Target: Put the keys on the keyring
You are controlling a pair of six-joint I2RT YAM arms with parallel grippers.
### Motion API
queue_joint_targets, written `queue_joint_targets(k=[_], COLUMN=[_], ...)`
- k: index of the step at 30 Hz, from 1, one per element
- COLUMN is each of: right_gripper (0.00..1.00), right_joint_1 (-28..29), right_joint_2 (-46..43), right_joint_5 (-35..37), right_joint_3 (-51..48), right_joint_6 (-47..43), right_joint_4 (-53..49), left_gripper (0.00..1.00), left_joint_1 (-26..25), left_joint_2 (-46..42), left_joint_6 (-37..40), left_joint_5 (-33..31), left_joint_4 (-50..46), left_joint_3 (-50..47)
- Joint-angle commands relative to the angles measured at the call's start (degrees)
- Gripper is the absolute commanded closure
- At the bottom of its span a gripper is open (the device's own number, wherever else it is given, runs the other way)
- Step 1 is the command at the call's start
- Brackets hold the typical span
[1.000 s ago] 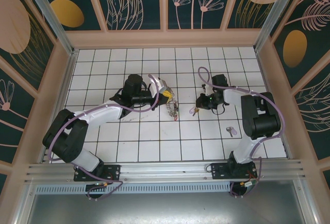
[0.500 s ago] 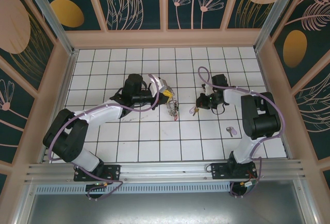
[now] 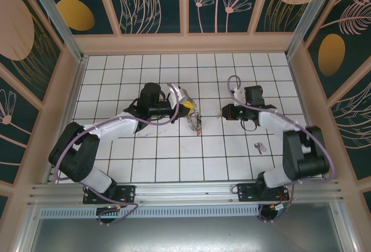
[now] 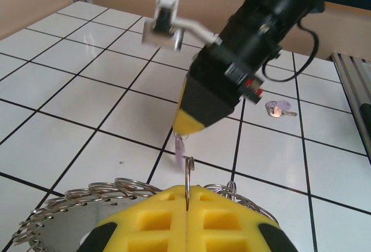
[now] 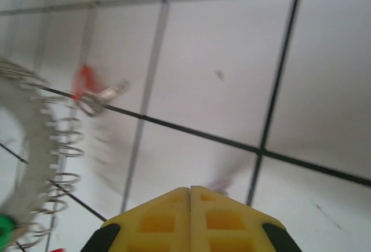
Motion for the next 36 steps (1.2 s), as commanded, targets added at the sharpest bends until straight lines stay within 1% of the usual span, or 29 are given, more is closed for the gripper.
queue_joint_targets(k=[1, 6, 9, 11, 17, 22, 26, 31, 36], right_gripper=[1.0, 1.0, 1.0, 1.0, 1.0, 1.0, 1.0, 1.0, 1.0], right_joint_1=[0.4, 0.49, 0.51, 1.0, 2.95, 5.57, 10.2, 13.45, 15.27], right_joint_2=[-8.27, -17.78, -21.74, -23.93, -29.0, -29.63, -29.02, -28.36, -27.03], right_joint_5=[-3.94, -7.8, -11.03, -11.25, -13.83, -13.69, -9.5, -6.11, -5.43], right_joint_3=[-4.16, -9.53, -10.95, -11.76, -11.46, -9.23, -6.81, -5.51, -4.28], right_joint_6=[-3.45, -4.92, -5.82, -5.89, -12.35, -17.87, -24.39, -28.23, -29.72], right_joint_4=[10.05, 17.95, 20.71, 22.52, 21.57, 18.08, 13.12, 11.65, 11.01], left_gripper=[1.0, 1.0, 1.0, 1.0, 1.0, 1.0, 1.0, 1.0, 1.0], left_joint_1=[-0.34, -0.36, -0.46, -0.65, -1.34, -2.23, -2.77, -2.89, -2.98], left_joint_2=[-0.16, -0.62, -1.34, -1.73, -2.71, -3.32, -3.69, -4.29, -4.52], left_joint_6=[-0.03, -1.11, -1.34, -1.39, -1.44, -1.42, -1.51, -1.86, -1.96], left_joint_5=[2.1, 3.41, 4.18, 4.54, 6.05, 7.39, 7.66, 7.64, 7.62], left_joint_4=[2.89, 4.56, 5.09, 5.21, 5.12, 4.68, 4.6, 5.2, 5.26], left_joint_3=[2.1, 2.12, 2.28, 2.36, 2.71, 2.54, 2.22, 1.4, 0.97])
